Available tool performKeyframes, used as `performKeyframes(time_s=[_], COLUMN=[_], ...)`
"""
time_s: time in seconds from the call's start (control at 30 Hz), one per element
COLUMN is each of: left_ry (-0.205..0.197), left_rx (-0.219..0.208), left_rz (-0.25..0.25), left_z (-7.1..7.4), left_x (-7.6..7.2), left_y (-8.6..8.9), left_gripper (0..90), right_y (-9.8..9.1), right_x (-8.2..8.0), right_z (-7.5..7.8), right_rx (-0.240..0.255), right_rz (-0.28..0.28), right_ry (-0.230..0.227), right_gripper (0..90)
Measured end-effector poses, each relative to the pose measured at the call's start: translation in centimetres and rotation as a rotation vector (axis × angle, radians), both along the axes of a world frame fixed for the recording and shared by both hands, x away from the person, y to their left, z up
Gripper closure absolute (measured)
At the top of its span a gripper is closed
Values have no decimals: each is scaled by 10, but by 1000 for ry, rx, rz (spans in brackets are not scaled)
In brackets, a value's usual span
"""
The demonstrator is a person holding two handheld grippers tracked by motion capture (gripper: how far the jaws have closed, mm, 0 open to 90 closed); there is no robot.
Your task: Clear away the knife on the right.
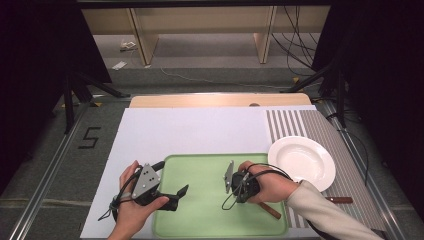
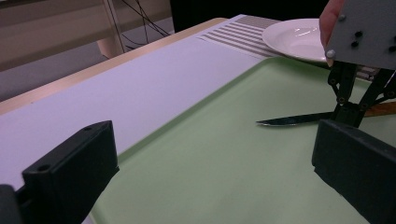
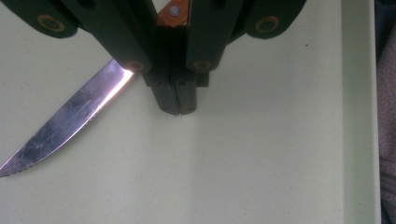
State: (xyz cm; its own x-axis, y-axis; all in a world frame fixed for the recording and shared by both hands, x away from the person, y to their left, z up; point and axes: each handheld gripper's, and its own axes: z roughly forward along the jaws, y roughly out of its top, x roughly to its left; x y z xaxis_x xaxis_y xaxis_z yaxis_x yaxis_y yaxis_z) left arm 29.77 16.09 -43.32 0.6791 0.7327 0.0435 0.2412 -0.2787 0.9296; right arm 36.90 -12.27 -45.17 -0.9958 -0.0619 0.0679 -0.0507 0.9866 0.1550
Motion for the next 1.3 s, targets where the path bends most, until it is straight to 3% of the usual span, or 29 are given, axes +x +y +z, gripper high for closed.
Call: performKeyframes(time_s=[0.3,0.7,1.0,1.3], left_ry=[2,2,1,0], left_rx=[0,1,2,2], left_rz=[1,2,5,7], left_z=[0,0,0,0], left_x=[0,0,0,0], left_y=[0,0,1,1], left_gripper=[0,0,0,0], right_y=[-7,-36,-55,-72], right_x=[6,11,11,11], right_z=[0,1,1,1], right_rx=[-5,-4,-6,-8], right_rz=[-39,-117,-126,-168], right_ry=[0,7,17,22], right_gripper=[900,900,900,900])
